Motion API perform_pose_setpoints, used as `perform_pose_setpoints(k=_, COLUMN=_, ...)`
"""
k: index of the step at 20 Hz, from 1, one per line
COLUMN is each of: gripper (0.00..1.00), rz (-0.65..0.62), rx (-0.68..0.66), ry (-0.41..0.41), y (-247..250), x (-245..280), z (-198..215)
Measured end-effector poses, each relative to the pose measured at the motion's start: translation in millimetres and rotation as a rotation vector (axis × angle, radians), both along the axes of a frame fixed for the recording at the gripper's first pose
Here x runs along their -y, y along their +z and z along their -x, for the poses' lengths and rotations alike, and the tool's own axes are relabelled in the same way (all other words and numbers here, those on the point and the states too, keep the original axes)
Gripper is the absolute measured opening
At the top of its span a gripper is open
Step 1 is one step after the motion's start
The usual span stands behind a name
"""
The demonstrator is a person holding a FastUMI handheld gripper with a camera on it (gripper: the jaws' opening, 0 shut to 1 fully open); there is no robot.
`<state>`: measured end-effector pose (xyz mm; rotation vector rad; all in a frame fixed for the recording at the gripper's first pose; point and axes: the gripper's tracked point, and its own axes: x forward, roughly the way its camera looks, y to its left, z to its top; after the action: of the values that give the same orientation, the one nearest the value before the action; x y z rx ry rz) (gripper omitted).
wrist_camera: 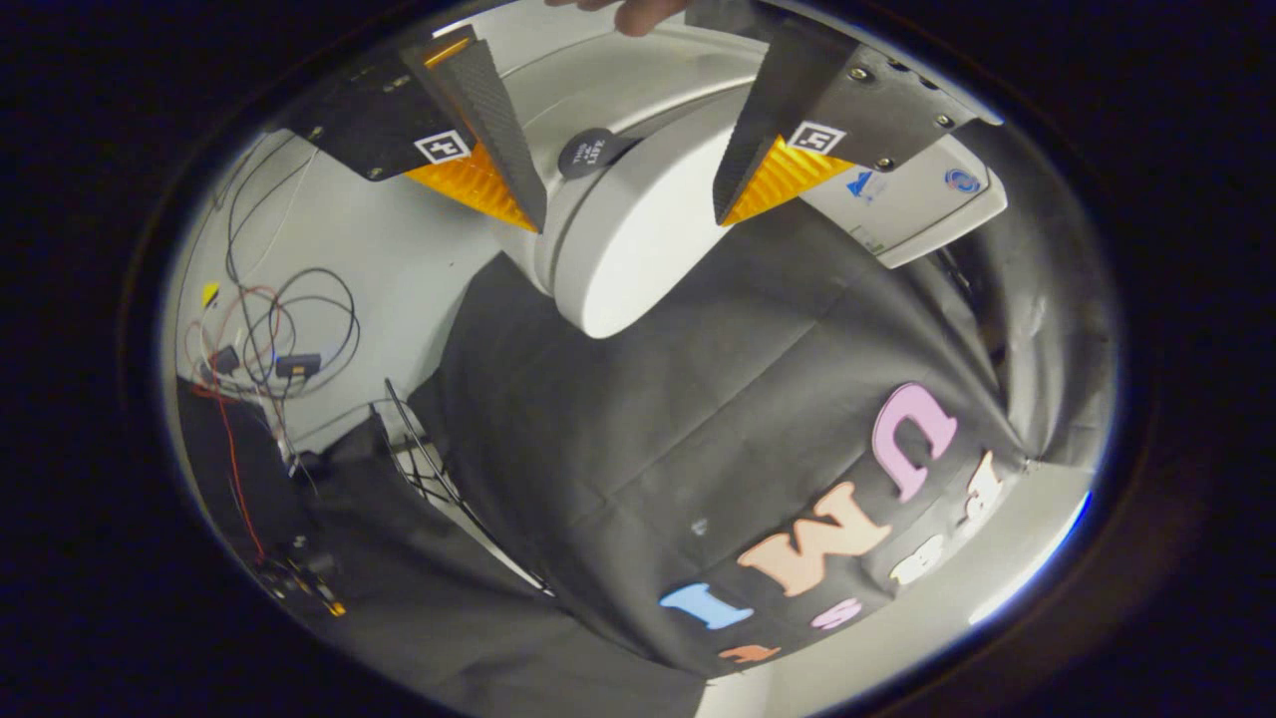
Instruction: Open the toilet lid.
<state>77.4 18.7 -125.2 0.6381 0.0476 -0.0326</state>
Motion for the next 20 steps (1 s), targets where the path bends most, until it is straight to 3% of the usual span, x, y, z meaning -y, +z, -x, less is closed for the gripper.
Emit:
perform_pose_setpoints(k=6, gripper=0.97, rz=-0.161, rx=-0.116, ry=-0.007, y=-50.3, x=-5.9, z=-17.6)
perform_pose_setpoints(k=10, gripper=0.96, rz=-0.314, rx=-0.128, ry=-0.006, y=-58.9, x=-9.2, z=-32.0)
perform_pose_setpoints(k=11, gripper=0.88, rz=-0.362, rx=-0.161, ry=-0.020, y=-65.9, x=-4.9, z=-29.6)
perform_pose_setpoints(k=12, gripper=0.88, rz=-0.396, rx=-0.179, ry=-0.019, y=-73.8, x=-7.4, z=-34.3)
perform_pose_setpoints(k=14, gripper=0.32, rz=-0.477, rx=-0.159, ry=-0.011, y=-70.8, x=-9.9, z=-33.3)
perform_pose_setpoints(k=18, gripper=0.31, rz=-0.521, rx=-0.107, ry=0.003, y=-55.2, x=-9.5, z=-23.7)
perform_pose_setpoints(k=20, gripper=0.01, rz=-0.499, rx=-0.139, ry=-0.034, y=-59.8, x=-9.0, z=-32.9)
